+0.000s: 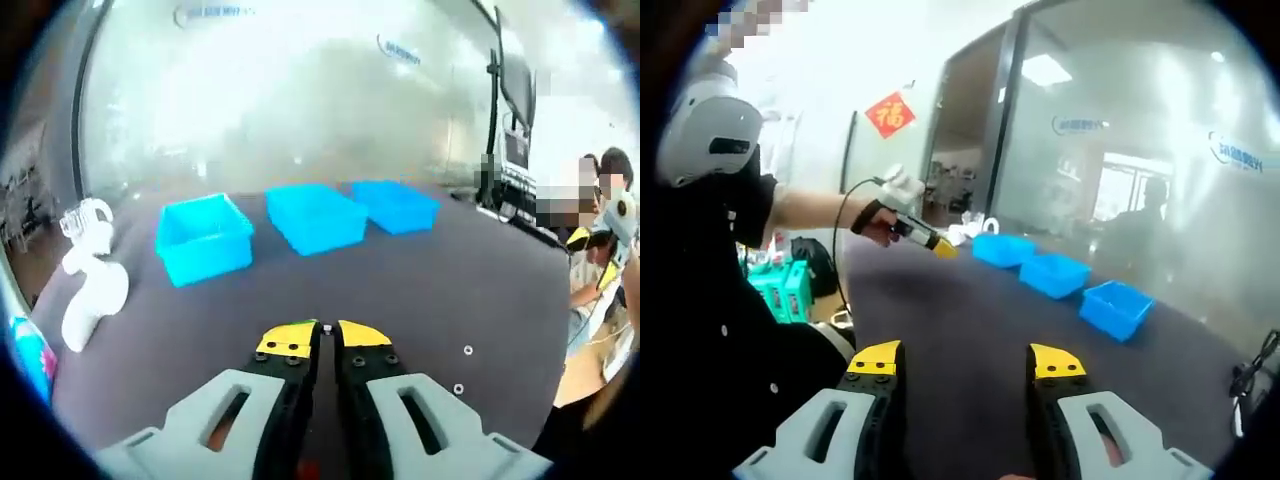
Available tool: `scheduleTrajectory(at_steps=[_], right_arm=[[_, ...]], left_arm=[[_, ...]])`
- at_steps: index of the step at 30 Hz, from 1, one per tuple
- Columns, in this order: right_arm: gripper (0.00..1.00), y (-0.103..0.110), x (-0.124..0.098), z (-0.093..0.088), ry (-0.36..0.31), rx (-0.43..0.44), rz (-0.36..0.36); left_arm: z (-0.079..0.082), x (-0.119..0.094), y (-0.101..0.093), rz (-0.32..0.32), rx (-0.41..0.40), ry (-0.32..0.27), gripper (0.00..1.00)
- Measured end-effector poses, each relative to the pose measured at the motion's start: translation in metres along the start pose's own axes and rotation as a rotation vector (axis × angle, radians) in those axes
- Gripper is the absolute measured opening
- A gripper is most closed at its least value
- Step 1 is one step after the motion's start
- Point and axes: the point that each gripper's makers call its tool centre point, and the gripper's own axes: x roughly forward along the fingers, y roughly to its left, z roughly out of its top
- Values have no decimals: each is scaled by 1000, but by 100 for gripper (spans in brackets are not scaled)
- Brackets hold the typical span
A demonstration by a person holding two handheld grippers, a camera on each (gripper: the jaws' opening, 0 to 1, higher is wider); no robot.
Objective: Sort the screws, nuts, and washers into the corresponding bins
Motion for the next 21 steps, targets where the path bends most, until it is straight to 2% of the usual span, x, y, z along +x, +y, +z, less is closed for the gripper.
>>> scheduleTrajectory(at_steps=[3, 6, 7, 9, 13, 21], right_arm=[[44, 2, 0, 5, -23, 6, -10], [44, 3, 0, 7, -39, 11, -20], [44, 3, 1, 8, -44, 17, -23], [44, 3, 1, 9, -50, 20, -25], [44, 4, 2, 11, -57, 24, -29], [44, 5, 2, 14, -63, 24, -31]], left_arm=[[12, -4, 2, 14, -1, -53, 4], [32, -8, 7, 57, 36, -144, 4], [36, -11, 13, 103, 70, -165, 3], [45, -14, 15, 147, 103, -221, 2], [43, -13, 11, 137, 64, -236, 2], [50, -1, 40, 196, -1, -262, 2]])
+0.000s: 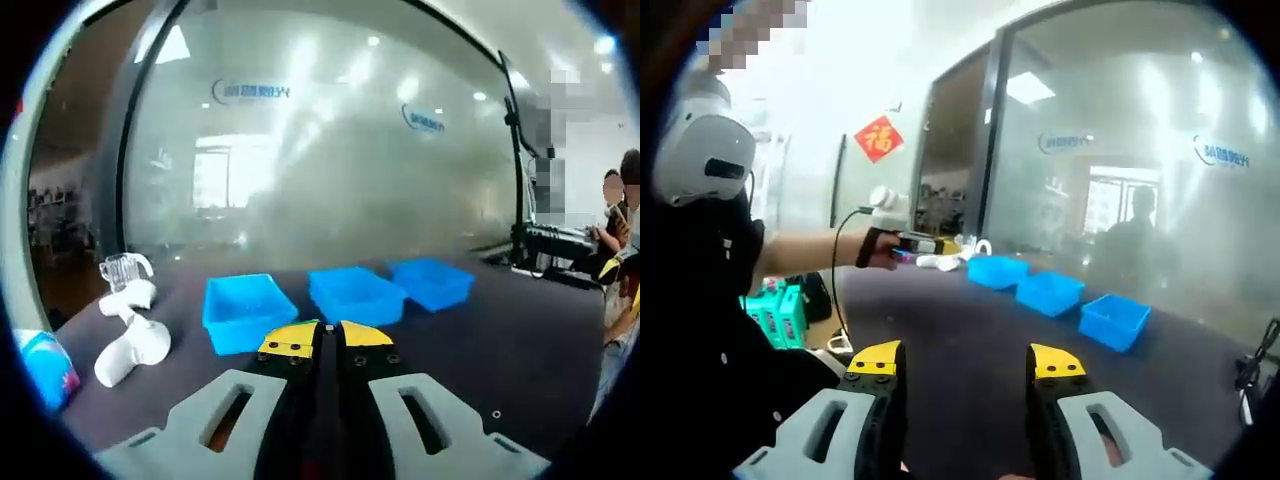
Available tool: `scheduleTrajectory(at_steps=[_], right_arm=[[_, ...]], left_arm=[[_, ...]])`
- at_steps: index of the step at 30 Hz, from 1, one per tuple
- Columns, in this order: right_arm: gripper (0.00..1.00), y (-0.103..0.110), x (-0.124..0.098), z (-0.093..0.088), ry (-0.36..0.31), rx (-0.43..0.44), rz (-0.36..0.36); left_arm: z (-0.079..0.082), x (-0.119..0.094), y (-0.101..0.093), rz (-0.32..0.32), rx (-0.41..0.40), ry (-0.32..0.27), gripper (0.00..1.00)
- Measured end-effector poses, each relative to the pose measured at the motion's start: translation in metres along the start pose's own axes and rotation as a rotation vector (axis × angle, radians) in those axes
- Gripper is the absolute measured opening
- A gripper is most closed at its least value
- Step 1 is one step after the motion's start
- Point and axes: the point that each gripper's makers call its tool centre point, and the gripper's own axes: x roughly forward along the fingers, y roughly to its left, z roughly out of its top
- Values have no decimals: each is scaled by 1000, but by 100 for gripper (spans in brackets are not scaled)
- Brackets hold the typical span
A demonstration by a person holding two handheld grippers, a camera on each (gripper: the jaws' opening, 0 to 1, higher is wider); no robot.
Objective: Sort the screws, nuts, and washers into the corresponding bins
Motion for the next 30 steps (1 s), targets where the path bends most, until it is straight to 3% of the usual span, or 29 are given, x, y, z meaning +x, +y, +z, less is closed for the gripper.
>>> scheduleTrajectory(at_steps=[6, 10, 20, 25, 30], right_arm=[[44, 3, 1, 1, -6, 4, 1], [44, 6, 3, -1, -6, 11, 4], [44, 11, 5, -3, -1, 14, 16], [43, 12, 7, -3, -3, 19, 15], [43, 14, 9, -1, -7, 15, 22]], left_arm=[[17, 30, 14, 23, -39, -33, 2], [28, 52, 19, 44, -9, -49, 2], [35, 106, 53, 105, -19, -5, 2], [35, 123, 64, 103, -45, 40, 2], [38, 133, 76, 123, -73, 46, 2]])
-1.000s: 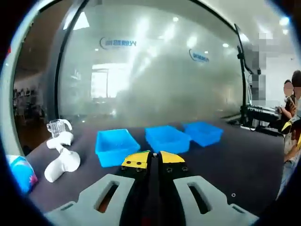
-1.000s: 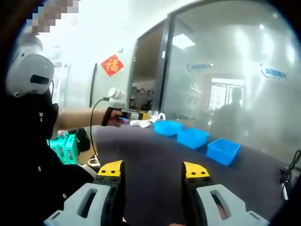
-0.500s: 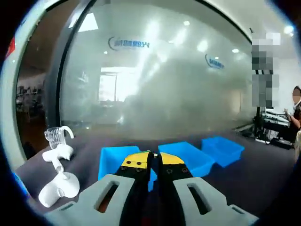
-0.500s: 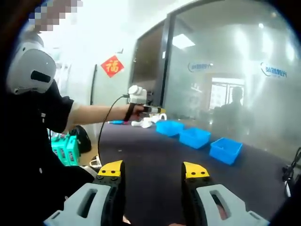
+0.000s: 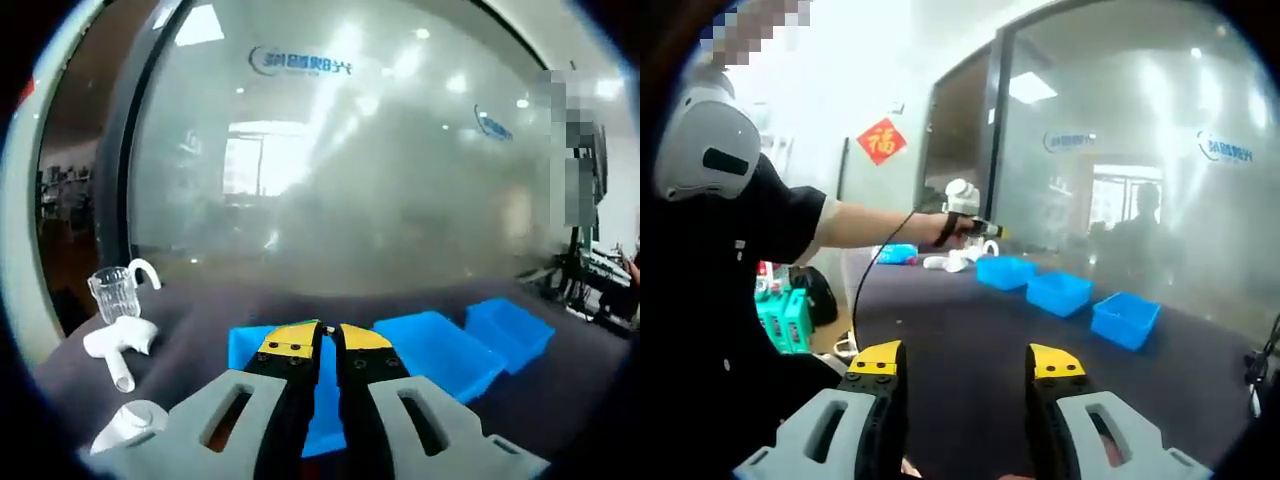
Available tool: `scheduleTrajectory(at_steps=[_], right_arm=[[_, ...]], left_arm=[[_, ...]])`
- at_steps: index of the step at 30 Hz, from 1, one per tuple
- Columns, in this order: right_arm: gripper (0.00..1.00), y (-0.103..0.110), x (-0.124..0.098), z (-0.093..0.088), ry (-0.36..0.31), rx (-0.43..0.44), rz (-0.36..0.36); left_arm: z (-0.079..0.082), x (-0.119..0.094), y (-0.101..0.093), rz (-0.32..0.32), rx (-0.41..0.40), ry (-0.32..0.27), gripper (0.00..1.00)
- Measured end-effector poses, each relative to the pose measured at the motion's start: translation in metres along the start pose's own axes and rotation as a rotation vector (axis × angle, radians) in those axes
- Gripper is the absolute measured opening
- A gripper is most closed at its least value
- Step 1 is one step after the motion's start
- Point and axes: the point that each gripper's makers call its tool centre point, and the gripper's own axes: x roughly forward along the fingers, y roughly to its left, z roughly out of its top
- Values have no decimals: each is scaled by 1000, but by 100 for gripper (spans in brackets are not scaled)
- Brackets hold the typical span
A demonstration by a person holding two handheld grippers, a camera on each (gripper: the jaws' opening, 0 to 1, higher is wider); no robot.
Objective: Sort the screws, nuts, and washers into the corresponding bins
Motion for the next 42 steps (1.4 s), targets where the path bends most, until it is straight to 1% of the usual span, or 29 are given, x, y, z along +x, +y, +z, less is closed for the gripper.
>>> scheduleTrajectory(at_steps=[5, 8, 11, 12, 15, 18, 20, 24, 26, 27, 28, 31, 33, 35, 37, 40, 42], right_arm=[[43, 0, 0, 2, -4, -1, 0], [43, -1, 0, 2, -6, -1, -1], [43, 0, -1, 2, -6, 1, -1], [43, 0, -2, 2, -6, 0, -1], [43, 0, -3, 2, -8, 2, -3], [43, 0, -2, 3, -14, 8, -4], [43, 1, 0, 3, -17, 8, -1], [43, 3, 3, 4, -21, 8, 5], [43, 2, 4, 4, -22, 11, 5], [43, 2, 4, 4, -24, 12, 5], [43, 2, 4, 4, -25, 12, 5], [43, 3, 6, 5, -27, 12, 5], [43, 4, 7, 6, -30, 12, 8], [43, 4, 8, 7, -32, 10, 4], [43, 2, 8, 7, -37, 16, -3], [43, 0, 10, 7, -36, 16, -11], [43, -1, 11, 8, -38, 18, -15]], left_arm=[[-2, 3, 0, 2, 18, 8, 2], [-6, 3, -2, -8, 23, 17, 3], [-8, 3, 0, -5, 35, 21, 5], [-7, 2, 1, -3, 26, 14, 6], [-7, -1, 1, -6, 17, 10, 20], [-10, -6, -5, -33, 14, 20, 21], [-10, -12, -10, -51, 33, 16, 24], [-12, -30, -24, -109, 79, 5, 33], [-11, -40, -29, -126, 114, -10, 34], [-9, -44, -30, -132, 143, -27, 34], [-8, -49, -30, -131, 156, -35, 34], [-9, -61, -31, -150, 151, -40, 35], [-10, -75, -34, -167, 146, -48, 35], [-11, -88, -37, -170, 170, -53, 35], [-12, -103, -38, -178, 154, -62, 35], [-16, -128, -44, -212, 111, -77, 36], [-20, -146, -51, -249, 24, -79, 36]])
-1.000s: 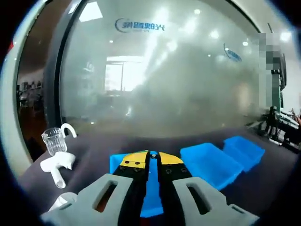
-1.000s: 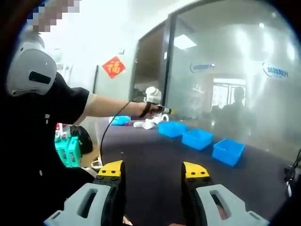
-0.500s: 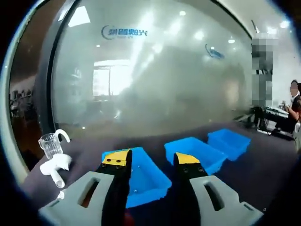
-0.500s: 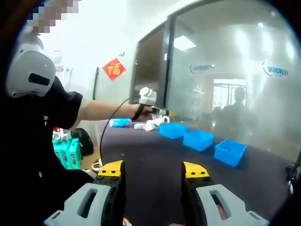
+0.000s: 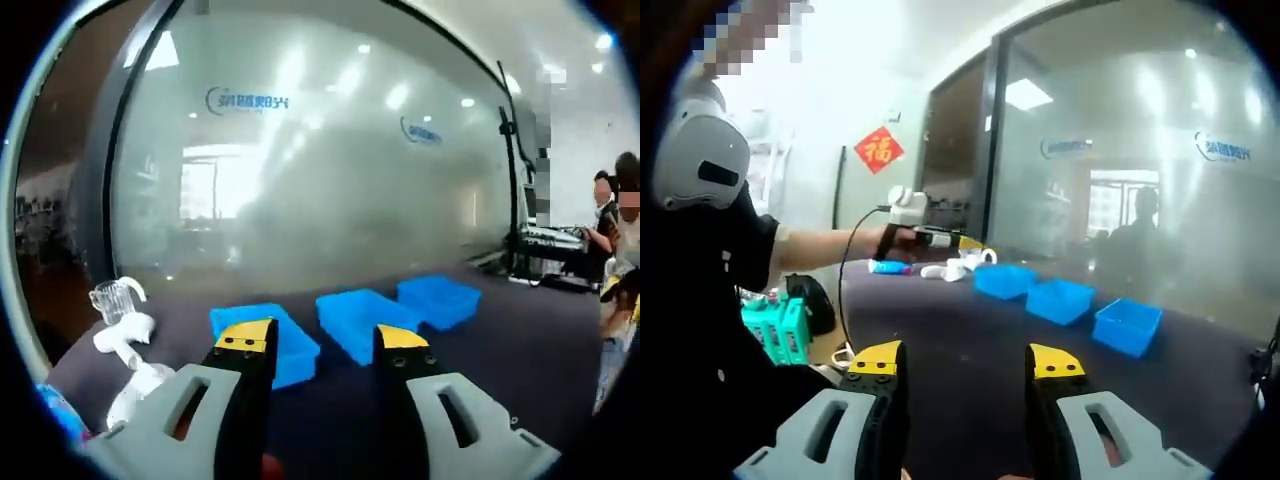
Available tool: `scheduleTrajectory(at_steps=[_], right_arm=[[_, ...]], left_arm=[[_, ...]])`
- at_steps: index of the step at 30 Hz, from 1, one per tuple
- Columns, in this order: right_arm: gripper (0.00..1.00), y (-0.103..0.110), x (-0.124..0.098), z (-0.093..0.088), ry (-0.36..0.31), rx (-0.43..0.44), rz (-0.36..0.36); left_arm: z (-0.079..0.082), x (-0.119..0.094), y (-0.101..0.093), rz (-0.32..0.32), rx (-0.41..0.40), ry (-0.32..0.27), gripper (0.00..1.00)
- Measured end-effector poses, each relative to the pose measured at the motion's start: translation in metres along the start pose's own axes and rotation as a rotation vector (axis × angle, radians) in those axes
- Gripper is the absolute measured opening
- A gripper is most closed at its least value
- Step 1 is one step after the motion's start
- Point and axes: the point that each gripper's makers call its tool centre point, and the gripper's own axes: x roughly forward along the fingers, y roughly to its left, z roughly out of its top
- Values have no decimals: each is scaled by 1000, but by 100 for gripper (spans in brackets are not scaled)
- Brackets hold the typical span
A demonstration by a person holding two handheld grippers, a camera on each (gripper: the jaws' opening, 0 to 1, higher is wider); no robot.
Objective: Sort the screws, nuts, and washers into the corresponding bins
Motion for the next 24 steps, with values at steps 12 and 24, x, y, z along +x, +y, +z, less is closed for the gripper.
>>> scheduleTrajectory(at_steps=[12, 24], right_arm=[[43, -4, 4, 4, -10, 10, -9], [43, -2, 6, 2, -11, 24, -18]], left_arm=[[-5, -82, -27, -60, 20, -63, 40], [-32, -120, -22, -96, 23, -30, 42]])
